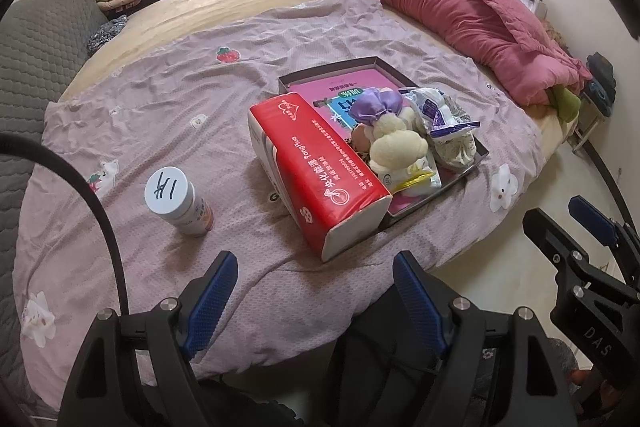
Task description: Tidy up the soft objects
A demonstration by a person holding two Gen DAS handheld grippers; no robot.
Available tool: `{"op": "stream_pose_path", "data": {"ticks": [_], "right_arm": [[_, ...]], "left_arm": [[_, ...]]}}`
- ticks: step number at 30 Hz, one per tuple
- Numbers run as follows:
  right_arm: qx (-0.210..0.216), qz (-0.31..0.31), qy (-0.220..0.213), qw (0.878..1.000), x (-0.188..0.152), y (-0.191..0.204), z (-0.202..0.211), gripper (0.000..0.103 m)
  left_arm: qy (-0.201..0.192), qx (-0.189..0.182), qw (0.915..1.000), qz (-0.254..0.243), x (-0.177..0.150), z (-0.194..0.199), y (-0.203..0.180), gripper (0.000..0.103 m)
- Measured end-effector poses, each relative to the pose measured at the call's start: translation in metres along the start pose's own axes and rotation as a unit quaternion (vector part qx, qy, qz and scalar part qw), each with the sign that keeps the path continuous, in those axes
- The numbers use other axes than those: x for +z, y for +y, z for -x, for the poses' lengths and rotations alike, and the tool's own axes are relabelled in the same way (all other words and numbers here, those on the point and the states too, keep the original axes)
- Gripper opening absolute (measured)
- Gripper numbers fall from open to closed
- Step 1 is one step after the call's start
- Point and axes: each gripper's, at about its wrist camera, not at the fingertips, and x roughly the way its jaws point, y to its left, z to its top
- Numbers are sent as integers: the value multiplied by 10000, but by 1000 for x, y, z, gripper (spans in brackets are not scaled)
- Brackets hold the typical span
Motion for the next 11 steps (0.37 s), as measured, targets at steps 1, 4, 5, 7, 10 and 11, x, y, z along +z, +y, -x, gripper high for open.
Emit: {"op": "stream_pose_path", "data": {"ticks": [1,4,5,7,10,11], "right_arm": [[-5,4,3,10000,0,0,-1,78],[0,18,12,10000,1,1,-3,78],[8,36,19,10000,2,2,-4,78],[-1,59,27,10000,4,3,-8,78],[-5,139,25,9999,7,7,-13,78],[4,195,22,9998,8,10,-14,78]], "left_arm": [[5,-5,10000,-12,0,-1,0,80],[-8,-70,10000,-10,1,-2,0,80],[-40,-153,9999,3,2,-2,1,80],[-111,-221,9997,17,3,-2,3,80],[-192,-251,9995,93,7,-2,11,80],[-199,-257,9993,171,7,-3,16,80]]}}
